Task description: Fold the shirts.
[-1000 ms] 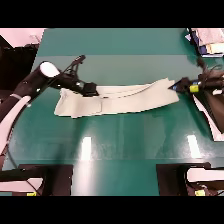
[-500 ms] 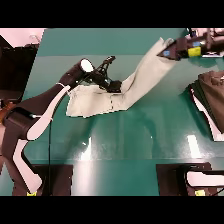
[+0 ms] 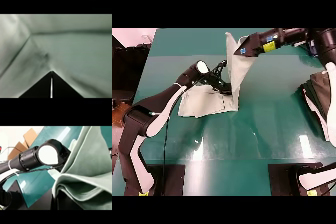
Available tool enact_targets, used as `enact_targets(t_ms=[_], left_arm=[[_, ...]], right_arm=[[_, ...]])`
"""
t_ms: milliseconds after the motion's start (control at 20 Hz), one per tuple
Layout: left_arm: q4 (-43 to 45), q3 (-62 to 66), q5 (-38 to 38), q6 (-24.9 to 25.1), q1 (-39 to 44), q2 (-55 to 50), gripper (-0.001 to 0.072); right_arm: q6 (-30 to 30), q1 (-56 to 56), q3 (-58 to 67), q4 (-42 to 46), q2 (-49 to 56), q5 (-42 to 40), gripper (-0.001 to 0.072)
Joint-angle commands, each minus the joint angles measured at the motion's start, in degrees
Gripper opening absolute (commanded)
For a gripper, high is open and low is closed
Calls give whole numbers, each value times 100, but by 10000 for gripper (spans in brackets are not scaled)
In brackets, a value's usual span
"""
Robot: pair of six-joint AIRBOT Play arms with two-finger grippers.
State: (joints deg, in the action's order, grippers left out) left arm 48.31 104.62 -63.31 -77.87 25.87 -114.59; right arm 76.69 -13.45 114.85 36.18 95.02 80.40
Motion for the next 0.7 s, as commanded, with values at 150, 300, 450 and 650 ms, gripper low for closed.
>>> enact_targets(t_ms=[150,300,450,650], left_arm=[[1021,13,-1132,24,-817,474,22],[1528,13,-1394,28,-1482,1187,22],[1958,13,-1624,33,-2177,1967,23],[2046,13,-1810,28,-2874,2719,23]], right_arm=[[17,-334,-101,2,79,-286,15],[-20,-555,-98,-2,131,-448,16],[-48,-909,-96,-13,376,-699,15],[-404,-1554,24,-15,1040,-1545,18]])
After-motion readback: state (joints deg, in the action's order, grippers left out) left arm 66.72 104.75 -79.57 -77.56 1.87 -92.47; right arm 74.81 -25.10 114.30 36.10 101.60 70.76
